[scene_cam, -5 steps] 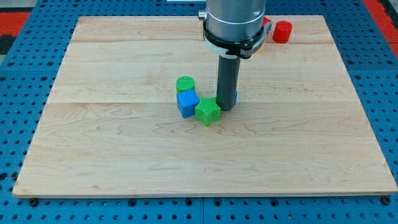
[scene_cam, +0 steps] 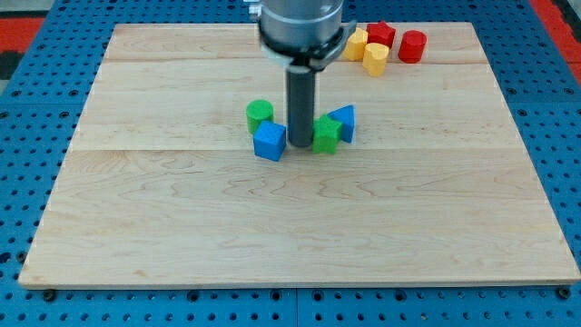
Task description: Move green star and blue triangle vertically below red circle
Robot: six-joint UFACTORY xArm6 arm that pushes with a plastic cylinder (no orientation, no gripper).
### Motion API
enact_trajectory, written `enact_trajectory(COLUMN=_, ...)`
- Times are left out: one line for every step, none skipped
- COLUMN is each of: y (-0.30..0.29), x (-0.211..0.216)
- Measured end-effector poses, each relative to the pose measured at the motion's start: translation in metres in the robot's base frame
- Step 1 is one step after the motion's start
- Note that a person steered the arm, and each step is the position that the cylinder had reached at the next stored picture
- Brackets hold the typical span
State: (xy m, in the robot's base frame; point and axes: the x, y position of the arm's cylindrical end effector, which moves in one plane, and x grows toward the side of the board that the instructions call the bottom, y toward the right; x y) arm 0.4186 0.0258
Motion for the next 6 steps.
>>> enact_trajectory(y=0.006, x=0.002)
enact_trajectory(y=0.009, x=0.0)
enact_trajectory(y=0.033, x=-0.014)
enact_trajectory(y=0.047, x=-0.023)
enact_trajectory(y=0.027, x=0.015)
enact_trajectory(y=0.047, x=0.015)
